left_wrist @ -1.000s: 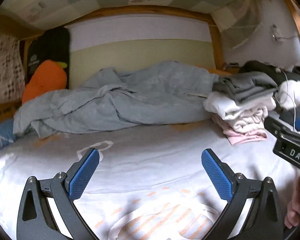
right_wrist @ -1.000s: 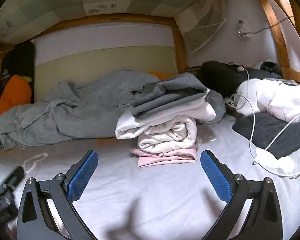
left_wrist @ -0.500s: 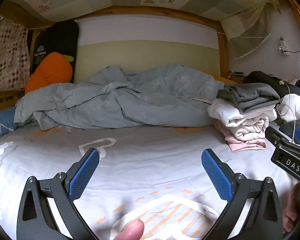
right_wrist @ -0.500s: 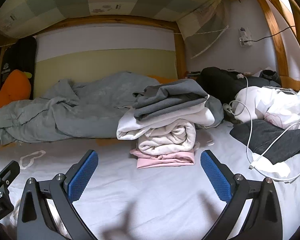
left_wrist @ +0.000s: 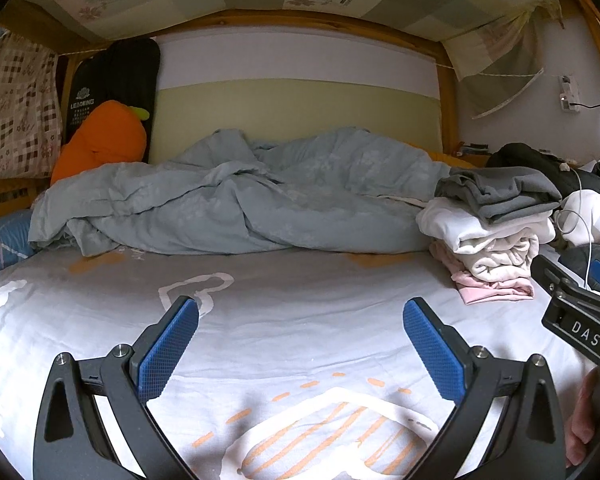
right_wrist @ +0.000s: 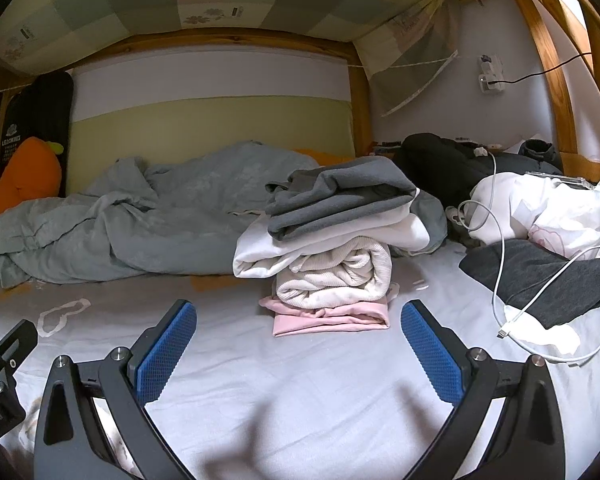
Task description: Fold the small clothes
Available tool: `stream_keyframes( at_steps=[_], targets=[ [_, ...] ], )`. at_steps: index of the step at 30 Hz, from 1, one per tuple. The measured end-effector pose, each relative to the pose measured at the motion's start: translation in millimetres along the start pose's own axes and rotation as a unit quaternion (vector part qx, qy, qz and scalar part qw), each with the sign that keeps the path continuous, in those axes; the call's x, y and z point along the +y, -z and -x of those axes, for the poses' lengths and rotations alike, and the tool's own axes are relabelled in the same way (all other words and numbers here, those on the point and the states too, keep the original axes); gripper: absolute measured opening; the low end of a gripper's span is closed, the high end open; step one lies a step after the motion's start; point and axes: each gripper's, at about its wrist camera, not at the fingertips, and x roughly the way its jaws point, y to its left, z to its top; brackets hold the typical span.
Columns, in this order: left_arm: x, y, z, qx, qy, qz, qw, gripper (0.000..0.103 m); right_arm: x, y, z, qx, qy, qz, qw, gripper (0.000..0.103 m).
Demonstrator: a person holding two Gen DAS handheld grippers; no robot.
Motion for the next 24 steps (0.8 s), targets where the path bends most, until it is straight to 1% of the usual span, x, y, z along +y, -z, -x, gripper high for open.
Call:
stream_keyframes(
  at_steps=[24],
  targets=[
    [1.2,2.2,-2.5,0.005,-0.001,0.008,1.0,0.102,-1.2,0.5,-1.9,0.001,-0.001,0.0,1.0,0.102]
  ],
)
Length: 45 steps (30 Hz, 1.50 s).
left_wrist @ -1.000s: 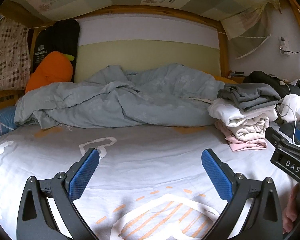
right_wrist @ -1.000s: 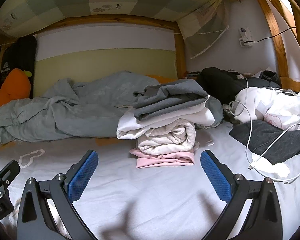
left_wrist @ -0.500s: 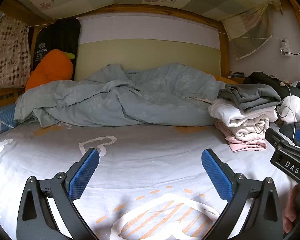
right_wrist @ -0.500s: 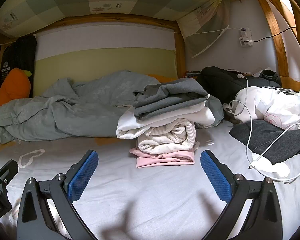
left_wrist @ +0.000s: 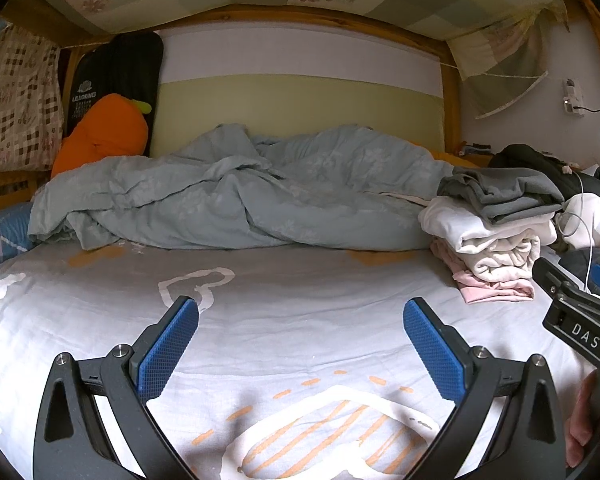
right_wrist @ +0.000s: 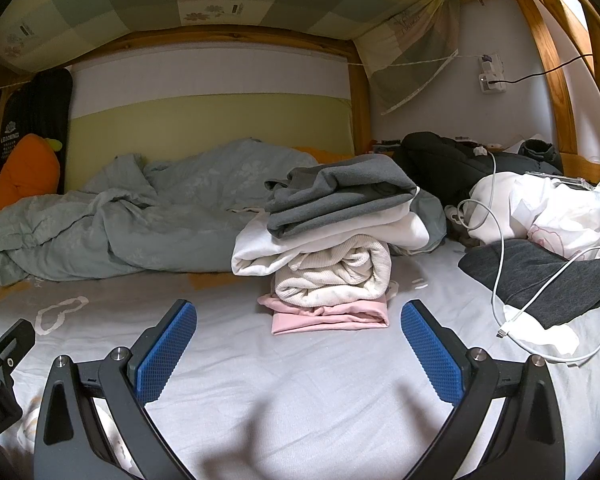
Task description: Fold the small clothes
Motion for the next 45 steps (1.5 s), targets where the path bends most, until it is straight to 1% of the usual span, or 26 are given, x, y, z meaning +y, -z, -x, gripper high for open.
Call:
stream_keyframes(
  at_steps=[45],
  targets=[
    [5.9,3.0,-3.9,0.013,-0.002,0.01,0.9999,0.102,-2.8,2.3,-6.5,0.005,-0.004,0.002,1.0,0.102]
  ],
)
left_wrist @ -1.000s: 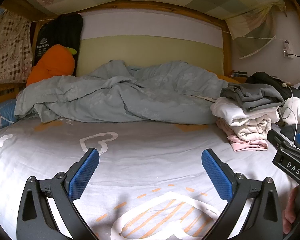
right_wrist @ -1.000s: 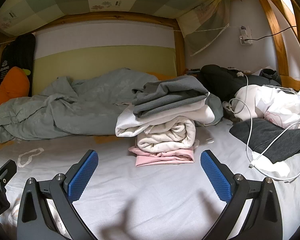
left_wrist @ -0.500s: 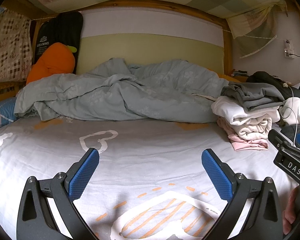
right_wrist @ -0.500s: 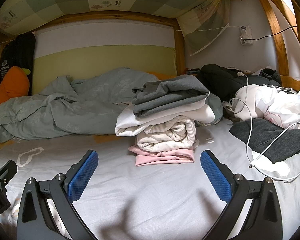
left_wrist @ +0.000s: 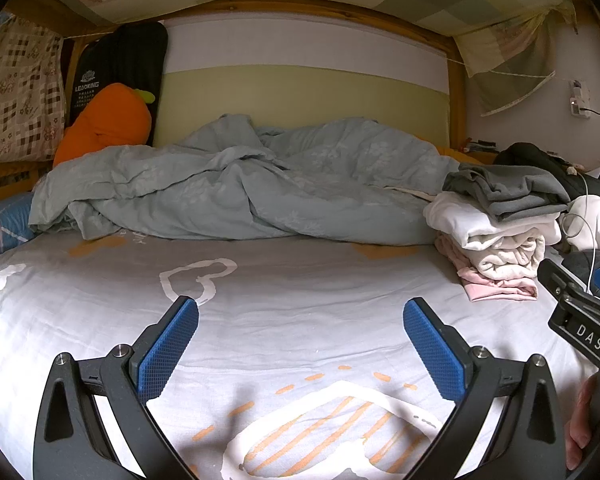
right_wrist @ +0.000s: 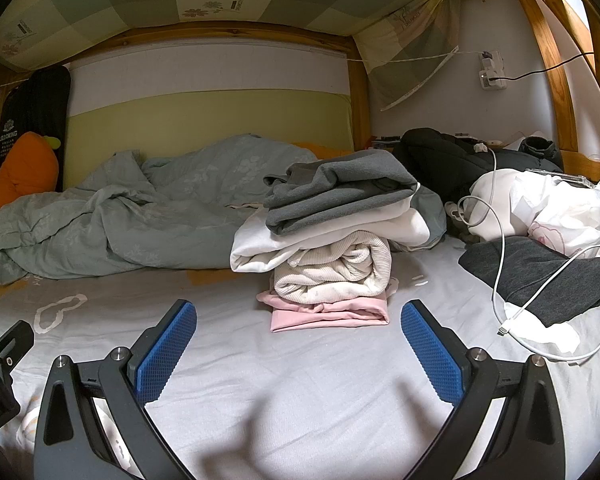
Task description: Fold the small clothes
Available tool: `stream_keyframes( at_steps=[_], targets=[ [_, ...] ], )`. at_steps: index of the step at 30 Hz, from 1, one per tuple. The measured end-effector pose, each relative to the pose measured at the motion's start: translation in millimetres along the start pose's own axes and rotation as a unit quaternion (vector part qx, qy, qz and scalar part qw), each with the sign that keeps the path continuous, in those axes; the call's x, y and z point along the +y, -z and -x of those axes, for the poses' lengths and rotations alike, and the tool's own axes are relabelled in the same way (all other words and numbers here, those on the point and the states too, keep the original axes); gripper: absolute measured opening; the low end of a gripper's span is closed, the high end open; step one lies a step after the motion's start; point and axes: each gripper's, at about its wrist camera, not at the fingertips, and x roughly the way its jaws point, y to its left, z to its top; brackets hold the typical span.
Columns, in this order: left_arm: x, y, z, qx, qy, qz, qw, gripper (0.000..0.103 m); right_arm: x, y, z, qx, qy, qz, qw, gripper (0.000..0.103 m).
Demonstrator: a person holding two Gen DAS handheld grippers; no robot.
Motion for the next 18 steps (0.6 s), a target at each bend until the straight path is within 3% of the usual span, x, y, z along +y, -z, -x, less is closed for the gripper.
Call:
stream_keyframes(
  at_steps=[18],
  targets=[
    [2.4,1.5,-1.9,0.007,-0.001,0.001,1.0,0.102,-1.3,-0.2,-1.2,0.001,-0.002,0.0,1.0,0.102]
  ],
)
